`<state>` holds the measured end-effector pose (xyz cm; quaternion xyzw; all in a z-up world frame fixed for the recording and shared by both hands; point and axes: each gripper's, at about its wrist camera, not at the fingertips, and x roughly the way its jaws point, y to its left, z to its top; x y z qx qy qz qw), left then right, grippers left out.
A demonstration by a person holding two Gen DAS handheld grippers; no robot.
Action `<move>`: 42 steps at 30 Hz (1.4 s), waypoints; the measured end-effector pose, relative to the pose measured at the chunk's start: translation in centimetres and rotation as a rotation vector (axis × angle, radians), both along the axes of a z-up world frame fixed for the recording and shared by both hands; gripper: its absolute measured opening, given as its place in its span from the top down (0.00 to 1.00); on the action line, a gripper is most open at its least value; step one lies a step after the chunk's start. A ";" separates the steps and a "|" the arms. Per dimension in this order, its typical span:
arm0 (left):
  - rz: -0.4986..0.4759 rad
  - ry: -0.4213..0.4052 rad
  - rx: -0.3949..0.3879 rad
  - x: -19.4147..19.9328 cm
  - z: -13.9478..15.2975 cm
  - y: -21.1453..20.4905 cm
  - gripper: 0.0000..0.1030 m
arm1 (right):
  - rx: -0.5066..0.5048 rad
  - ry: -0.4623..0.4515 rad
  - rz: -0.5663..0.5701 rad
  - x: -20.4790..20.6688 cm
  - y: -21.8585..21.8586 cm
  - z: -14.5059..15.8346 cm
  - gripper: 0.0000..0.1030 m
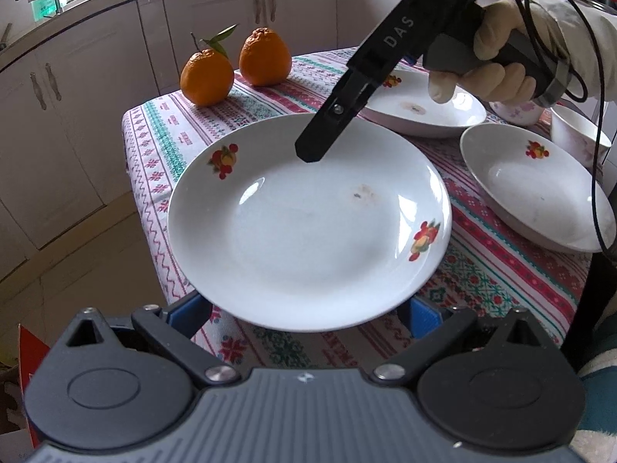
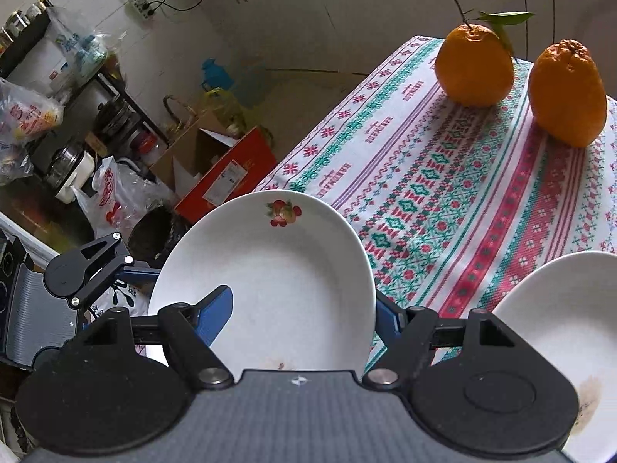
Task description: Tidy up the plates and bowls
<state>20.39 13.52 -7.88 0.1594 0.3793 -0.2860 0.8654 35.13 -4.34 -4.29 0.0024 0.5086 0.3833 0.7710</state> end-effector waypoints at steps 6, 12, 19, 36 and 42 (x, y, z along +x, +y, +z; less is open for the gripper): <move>0.004 0.005 -0.009 0.8 0.0 0.2 0.02 | -0.004 0.005 -0.011 0.5 -0.1 -0.4 0.22; -0.003 0.001 0.001 0.7 0.1 0.1 0.02 | -0.014 0.012 -0.014 0.6 -0.1 -1.0 0.21; -0.002 0.003 -0.002 0.5 0.3 0.0 0.02 | -0.030 0.003 -0.007 0.5 0.1 -1.2 0.20; 0.029 -0.013 0.017 -1.3 0.6 0.3 0.01 | -0.029 -0.093 0.016 -1.7 0.1 0.9 0.00; 0.096 -0.050 -0.029 -4.1 2.4 0.7 0.01 | -0.030 -0.180 0.019 -4.9 -0.9 3.4 0.00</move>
